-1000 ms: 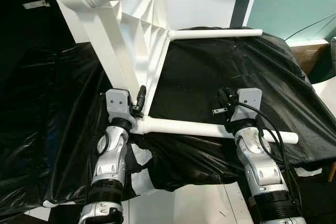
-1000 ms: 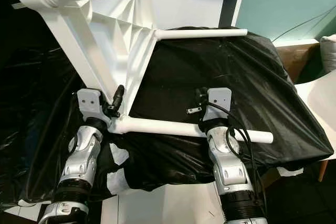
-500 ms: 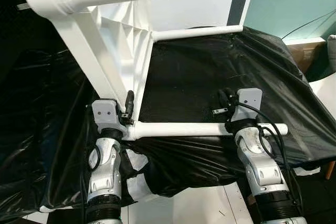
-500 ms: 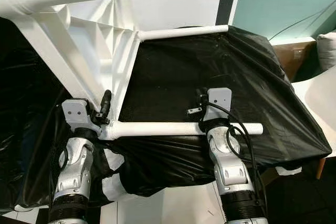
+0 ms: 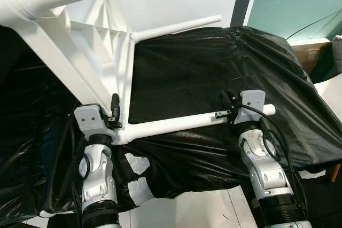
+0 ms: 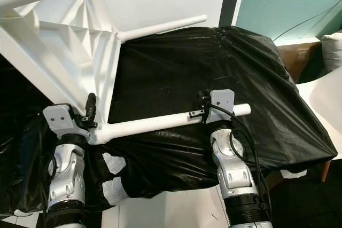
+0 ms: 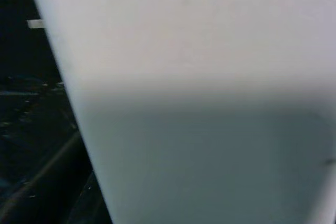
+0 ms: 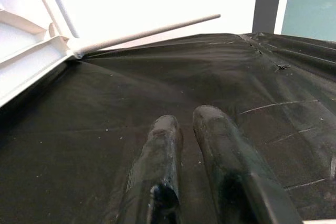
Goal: Building children table
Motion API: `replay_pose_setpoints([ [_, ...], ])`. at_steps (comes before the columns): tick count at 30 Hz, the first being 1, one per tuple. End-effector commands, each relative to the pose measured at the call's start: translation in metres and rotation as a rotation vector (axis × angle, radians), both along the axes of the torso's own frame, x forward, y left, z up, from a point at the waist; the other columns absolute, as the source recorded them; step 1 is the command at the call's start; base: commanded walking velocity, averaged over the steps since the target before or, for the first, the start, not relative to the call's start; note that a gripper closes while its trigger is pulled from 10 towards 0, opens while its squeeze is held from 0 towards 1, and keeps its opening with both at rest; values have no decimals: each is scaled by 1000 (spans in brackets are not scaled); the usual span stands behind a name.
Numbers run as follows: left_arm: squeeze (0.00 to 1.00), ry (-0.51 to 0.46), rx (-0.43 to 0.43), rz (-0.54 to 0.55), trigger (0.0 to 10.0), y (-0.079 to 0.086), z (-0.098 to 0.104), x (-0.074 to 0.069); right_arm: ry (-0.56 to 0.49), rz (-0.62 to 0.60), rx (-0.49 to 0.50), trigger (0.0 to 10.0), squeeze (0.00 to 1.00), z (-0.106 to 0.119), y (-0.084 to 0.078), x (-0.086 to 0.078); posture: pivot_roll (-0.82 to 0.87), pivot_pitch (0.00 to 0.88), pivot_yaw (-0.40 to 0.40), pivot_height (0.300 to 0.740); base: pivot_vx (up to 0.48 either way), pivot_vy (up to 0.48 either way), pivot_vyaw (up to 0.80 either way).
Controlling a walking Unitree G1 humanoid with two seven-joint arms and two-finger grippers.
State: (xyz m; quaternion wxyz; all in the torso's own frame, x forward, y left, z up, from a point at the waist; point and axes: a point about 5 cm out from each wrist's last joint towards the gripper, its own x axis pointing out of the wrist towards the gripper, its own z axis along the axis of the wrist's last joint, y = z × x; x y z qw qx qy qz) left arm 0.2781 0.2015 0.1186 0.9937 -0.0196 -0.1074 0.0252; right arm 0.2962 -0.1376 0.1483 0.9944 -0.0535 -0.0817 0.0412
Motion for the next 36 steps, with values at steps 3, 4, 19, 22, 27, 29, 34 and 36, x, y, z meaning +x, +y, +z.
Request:
replay_pose_setpoints([
  [3, 0, 180, -102, 519, 0, 36, -44, -35, 12, 4, -1, 10000, 0, -2, 0, 0, 82, 0, -12, 740, 0, 0, 0],
  [4, 0, 167, -97, 485, 0, 34, -44, -37, 12, 3, -1, 10000, 0, -2, -1, 0, 82, 0, -12, 740, 0, 0, 0],
  [19, 1000, 105, -61, 216, 10000, 11, -41, -41, 17, 3, 3, 10000, 0, -3, 1, 0, 91, 0, -5, 740, 0, 0, 0],
  [22, 1000, 102, -58, 216, 10000, 11, -40, -41, 17, 2, 3, 10000, 0, -4, 1, 0, 91, 0, -4, 740, 0, 0, 0],
  [27, 0, 39, 73, 124, 10000, 2, -33, -44, 18, -4, 3, 10000, 0, -4, 0, -1, 89, 0, -2, 740, 0, 0, 0],
  [29, 0, -14, 96, 66, 10000, -9, -25, -46, 22, -3, 1, 10000, 0, -5, 0, -3, 89, 0, -3, 740, 0, 0, 0],
  [34, 0, -96, 103, -21, 10000, -22, -9, -46, 27, -1, -3, 10000, 0, -7, 0, -4, 90, 0, -5, 740, 0, 0, 0],
  [36, 0, -151, 105, -87, 10000, -31, 3, -43, 32, -2, -6, 10000, 0, -8, 0, -5, 94, 0, -11, 740, 0, 0, 0],
])
